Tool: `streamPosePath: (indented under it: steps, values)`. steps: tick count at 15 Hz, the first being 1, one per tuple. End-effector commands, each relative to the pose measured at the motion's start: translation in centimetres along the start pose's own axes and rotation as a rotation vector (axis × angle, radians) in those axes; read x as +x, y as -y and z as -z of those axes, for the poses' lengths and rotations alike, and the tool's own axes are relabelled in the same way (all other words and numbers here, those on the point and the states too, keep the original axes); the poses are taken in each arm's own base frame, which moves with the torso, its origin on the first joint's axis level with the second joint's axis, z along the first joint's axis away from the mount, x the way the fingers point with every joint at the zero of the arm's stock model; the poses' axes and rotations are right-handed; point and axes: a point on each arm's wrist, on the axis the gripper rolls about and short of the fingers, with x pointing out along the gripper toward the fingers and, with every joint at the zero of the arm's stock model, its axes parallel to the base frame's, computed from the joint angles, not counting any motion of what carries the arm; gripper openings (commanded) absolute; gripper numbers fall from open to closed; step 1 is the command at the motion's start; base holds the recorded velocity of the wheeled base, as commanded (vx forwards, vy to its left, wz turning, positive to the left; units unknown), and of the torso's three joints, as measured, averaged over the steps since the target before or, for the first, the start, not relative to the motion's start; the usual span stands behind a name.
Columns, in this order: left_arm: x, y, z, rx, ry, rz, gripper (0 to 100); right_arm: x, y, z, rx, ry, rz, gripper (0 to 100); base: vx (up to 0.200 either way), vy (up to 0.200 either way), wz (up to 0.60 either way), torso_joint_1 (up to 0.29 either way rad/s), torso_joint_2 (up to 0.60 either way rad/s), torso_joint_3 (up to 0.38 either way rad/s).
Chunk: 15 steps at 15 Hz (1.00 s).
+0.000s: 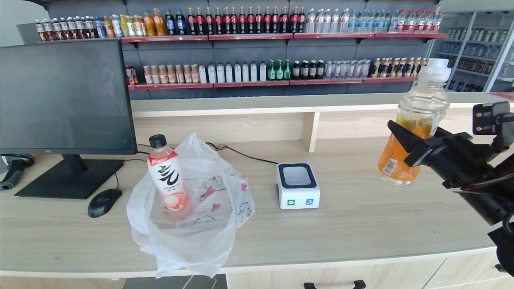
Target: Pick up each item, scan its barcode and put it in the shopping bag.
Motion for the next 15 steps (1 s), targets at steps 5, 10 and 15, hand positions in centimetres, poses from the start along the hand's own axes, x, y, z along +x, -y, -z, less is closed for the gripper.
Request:
streamPosePath:
  steps: [5, 10, 15]
  values:
    - [0.00, 0.00, 0.01, -0.002, 0.000, 0.000, 100, -0.30, -0.06, -0.31, 0.001, 0.007, -0.001, 0, 0.000, 0.080, 0.00, 0.001, 0.00, 0.001]
    - [0.00, 0.00, 0.01, -0.002, 0.000, 0.000, 100, -0.21, -0.05, -0.59, -0.001, 0.019, -0.001, 0, 0.000, 0.200, 0.00, 0.003, 0.00, 0.002]
    - [0.00, 0.00, 0.01, 0.000, 0.000, 0.000, 100, -0.59, -0.10, -0.88, -0.002, 0.024, -0.001, 0, 0.000, 0.080, 0.00, 0.000, 0.00, 0.001]
